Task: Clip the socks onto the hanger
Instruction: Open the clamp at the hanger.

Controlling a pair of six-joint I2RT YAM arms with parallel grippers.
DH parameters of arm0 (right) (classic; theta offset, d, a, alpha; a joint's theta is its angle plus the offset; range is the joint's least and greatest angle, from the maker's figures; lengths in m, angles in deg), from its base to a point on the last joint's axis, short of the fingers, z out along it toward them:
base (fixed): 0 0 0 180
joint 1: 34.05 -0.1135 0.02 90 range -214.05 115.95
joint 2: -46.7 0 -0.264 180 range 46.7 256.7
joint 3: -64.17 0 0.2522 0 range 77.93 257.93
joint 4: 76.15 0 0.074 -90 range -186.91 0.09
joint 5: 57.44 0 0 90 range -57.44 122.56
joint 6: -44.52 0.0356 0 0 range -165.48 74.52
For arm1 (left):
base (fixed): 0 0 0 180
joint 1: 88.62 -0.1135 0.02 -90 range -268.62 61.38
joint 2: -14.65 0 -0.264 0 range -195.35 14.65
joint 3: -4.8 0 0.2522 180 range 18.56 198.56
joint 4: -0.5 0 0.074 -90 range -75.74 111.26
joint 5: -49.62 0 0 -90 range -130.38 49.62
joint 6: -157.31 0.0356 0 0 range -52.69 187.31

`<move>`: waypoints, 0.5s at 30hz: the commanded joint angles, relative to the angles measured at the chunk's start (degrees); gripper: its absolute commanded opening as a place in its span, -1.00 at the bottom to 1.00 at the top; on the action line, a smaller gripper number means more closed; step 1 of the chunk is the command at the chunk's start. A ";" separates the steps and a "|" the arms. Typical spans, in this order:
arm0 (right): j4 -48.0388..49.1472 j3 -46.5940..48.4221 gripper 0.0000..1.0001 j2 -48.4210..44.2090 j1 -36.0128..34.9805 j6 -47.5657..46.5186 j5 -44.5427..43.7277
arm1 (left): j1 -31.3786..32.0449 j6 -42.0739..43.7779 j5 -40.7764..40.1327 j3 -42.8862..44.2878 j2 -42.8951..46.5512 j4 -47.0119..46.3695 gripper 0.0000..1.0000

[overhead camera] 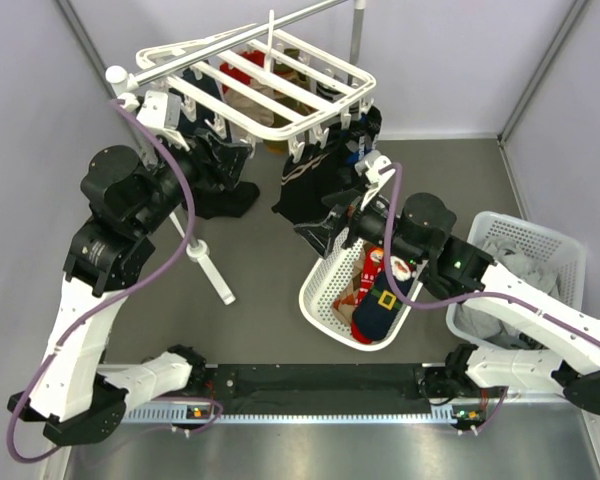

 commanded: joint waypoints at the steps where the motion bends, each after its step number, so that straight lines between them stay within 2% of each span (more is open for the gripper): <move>1: 5.06 3.08 0.97 -1.79 -0.89 -0.31 2.52 | 0.35 -0.62 -0.96 0.07 -1.10 -3.28 0.26; 3: 5.23 3.51 0.98 -1.97 -0.89 -0.39 3.75 | 0.35 -0.88 -1.14 0.33 -1.54 -3.45 0.20; 7: 6.55 3.08 0.98 -2.32 -0.89 -1.45 5.51 | 0.35 -0.88 -2.54 0.68 -1.54 -3.98 -0.06; 15: 9.27 3.51 0.97 -1.44 -1.33 -1.98 8.68 | 0.53 -1.24 -5.35 -0.28 -1.10 -6.62 -0.11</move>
